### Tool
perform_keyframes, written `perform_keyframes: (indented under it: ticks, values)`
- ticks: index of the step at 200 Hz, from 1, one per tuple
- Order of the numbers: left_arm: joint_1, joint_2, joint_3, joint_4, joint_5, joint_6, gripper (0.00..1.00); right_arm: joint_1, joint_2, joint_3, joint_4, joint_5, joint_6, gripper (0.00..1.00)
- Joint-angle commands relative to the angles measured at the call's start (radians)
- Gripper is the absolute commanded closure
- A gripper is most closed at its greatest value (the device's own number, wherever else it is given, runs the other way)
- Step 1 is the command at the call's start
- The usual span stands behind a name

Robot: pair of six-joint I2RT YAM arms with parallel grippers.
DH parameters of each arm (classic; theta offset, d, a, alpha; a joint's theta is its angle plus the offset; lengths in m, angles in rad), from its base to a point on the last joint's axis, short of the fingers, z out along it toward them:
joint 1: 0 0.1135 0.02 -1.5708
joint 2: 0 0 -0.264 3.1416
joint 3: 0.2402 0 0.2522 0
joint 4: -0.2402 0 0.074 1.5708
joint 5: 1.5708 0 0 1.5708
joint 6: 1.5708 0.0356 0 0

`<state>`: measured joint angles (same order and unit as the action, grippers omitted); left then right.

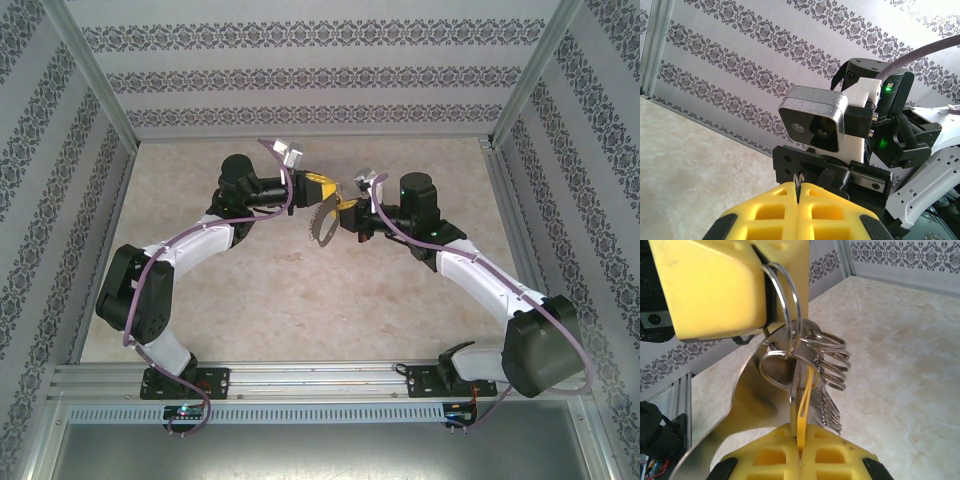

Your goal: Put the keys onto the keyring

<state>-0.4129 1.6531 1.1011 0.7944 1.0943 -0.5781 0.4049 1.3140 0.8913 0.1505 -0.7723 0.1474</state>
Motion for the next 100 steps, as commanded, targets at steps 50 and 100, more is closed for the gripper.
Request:
perform_keyframes:
  ticks: [50, 100]
  values:
    - [-0.01, 0.007, -0.009, 0.103, -0.019, -0.013, 1.0, -0.037, -0.042, -0.02, -0.002, -0.018, 0.023, 0.65]
    - [-0.009, 0.032, -0.029, 0.217, -0.037, -0.096, 1.0, -0.123, -0.141, -0.063, 0.1, 0.001, 0.184, 0.54]
